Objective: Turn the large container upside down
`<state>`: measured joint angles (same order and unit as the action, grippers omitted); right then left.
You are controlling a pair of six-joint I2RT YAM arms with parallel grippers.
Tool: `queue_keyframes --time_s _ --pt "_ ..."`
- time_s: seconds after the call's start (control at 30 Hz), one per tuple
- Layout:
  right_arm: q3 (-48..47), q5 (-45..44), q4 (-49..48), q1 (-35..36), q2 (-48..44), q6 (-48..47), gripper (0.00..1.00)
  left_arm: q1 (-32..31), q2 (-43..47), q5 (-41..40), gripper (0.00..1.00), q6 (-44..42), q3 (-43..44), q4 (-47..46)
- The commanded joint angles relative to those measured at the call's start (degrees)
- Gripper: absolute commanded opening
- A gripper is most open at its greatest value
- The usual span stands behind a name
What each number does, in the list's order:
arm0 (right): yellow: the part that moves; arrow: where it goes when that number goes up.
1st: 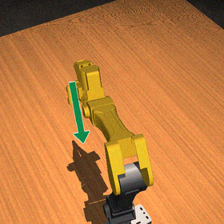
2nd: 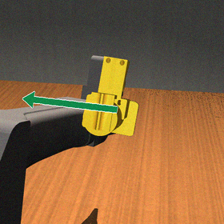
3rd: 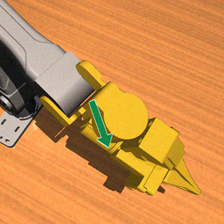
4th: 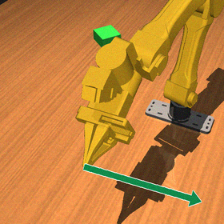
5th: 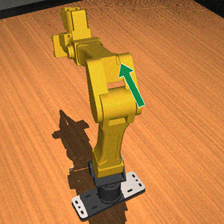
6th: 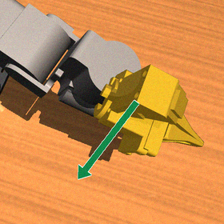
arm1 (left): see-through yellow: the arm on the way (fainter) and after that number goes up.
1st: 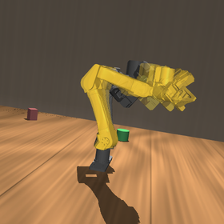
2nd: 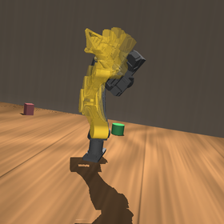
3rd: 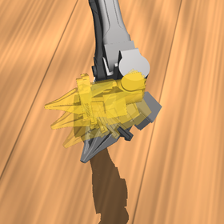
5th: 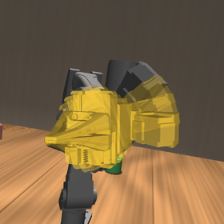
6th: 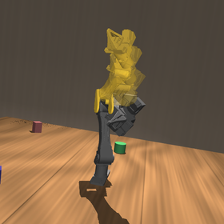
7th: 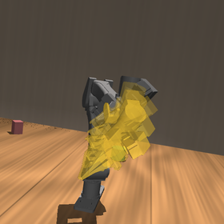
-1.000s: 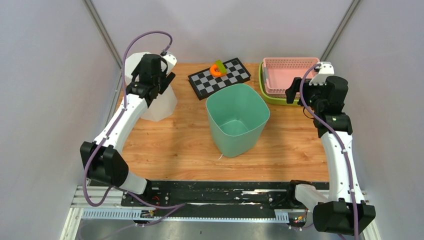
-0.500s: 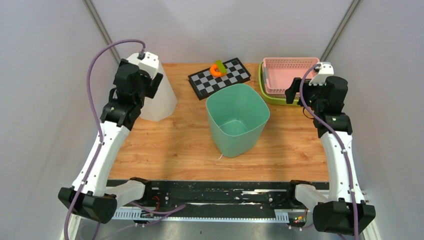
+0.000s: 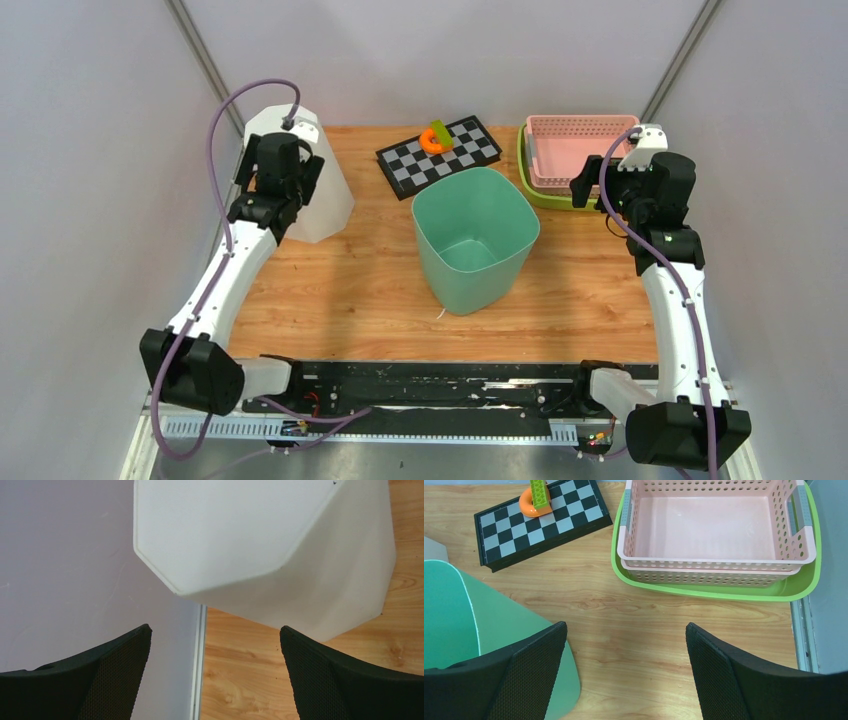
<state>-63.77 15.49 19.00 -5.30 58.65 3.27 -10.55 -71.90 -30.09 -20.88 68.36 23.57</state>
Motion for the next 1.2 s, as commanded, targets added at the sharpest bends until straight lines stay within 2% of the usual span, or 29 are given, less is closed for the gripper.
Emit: queue_keyframes --time_s 0.0,0.43,0.57,0.67,0.83,0.97,1.17 --pt "0.84 1.11 -0.26 -1.12 -0.14 0.42 0.90 1.03 -3.04 -1.49 1.00 0.44 1.67 -4.97" --pt "0.79 1.39 -0.28 -1.11 0.46 0.56 0.90 1.84 -11.91 -3.18 0.96 0.57 7.53 -6.42" --pt "0.75 1.40 -0.33 -1.12 0.58 0.52 0.90 1.93 -12.62 -3.98 0.99 1.84 9.39 -5.73" --pt "0.75 1.32 -0.28 -1.12 0.61 0.48 0.90 1.94 -9.81 0.37 1.00 2.99 9.16 -5.03" --pt "0.68 1.63 -0.29 -1.12 1.04 0.57 0.90 1.93 -2.74 12.02 1.00 2.38 6.40 -5.44" --pt "0.66 1.74 -0.28 -1.11 1.00 0.75 0.90 1.93 -1.14 15.19 1.00 0.36 5.84 -6.38" --pt "0.75 1.57 -0.28 -1.11 0.80 0.73 0.90 1.93 -4.01 16.56 1.00 -3.56 6.47 -8.15"
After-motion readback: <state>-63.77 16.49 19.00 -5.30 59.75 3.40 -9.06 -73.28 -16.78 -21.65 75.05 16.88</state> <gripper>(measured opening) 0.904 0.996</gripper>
